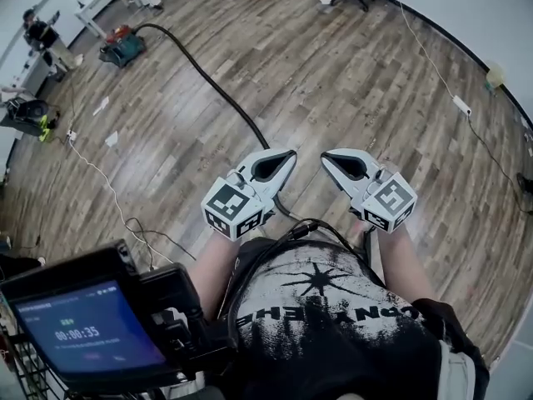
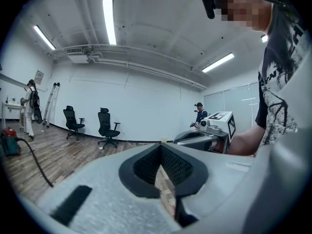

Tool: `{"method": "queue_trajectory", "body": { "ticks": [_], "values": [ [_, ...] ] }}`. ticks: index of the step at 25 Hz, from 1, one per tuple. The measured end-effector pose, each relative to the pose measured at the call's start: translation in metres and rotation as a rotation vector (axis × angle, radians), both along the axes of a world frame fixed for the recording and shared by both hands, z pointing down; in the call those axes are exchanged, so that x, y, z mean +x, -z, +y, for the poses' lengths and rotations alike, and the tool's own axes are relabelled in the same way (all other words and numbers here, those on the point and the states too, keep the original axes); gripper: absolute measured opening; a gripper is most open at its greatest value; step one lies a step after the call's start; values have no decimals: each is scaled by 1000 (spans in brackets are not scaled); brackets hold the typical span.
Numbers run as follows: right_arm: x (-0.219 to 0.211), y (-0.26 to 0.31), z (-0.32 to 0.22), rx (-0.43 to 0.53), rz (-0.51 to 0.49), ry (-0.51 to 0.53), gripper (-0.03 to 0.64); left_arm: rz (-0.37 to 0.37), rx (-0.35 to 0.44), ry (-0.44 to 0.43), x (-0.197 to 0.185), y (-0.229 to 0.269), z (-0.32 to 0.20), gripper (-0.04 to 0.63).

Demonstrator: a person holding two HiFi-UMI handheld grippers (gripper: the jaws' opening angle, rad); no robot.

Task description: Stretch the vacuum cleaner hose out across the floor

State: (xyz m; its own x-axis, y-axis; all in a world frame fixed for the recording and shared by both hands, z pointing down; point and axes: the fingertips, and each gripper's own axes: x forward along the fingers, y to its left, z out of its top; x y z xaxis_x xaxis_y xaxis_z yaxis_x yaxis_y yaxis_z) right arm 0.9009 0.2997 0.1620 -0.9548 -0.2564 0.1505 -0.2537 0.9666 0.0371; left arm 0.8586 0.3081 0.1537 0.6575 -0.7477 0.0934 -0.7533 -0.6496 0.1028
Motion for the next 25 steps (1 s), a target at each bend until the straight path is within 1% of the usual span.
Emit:
{"method": "queue_trajectory", "body": {
  "ticks": [5, 12, 17, 25],
  "values": [
    [1, 0, 5, 10, 5, 1, 6, -7, 0, 3, 4, -2, 4, 2],
    [5, -3, 6, 28, 26, -2, 6, -2, -3, 1, 10, -6, 5, 2],
    [12, -1, 3, 45, 22, -8, 6, 12, -7, 0, 17, -7, 2, 2],
    [21, 0, 0, 35, 10, -18, 5, 18, -8, -13, 27, -7, 3, 2]
  ]
}}
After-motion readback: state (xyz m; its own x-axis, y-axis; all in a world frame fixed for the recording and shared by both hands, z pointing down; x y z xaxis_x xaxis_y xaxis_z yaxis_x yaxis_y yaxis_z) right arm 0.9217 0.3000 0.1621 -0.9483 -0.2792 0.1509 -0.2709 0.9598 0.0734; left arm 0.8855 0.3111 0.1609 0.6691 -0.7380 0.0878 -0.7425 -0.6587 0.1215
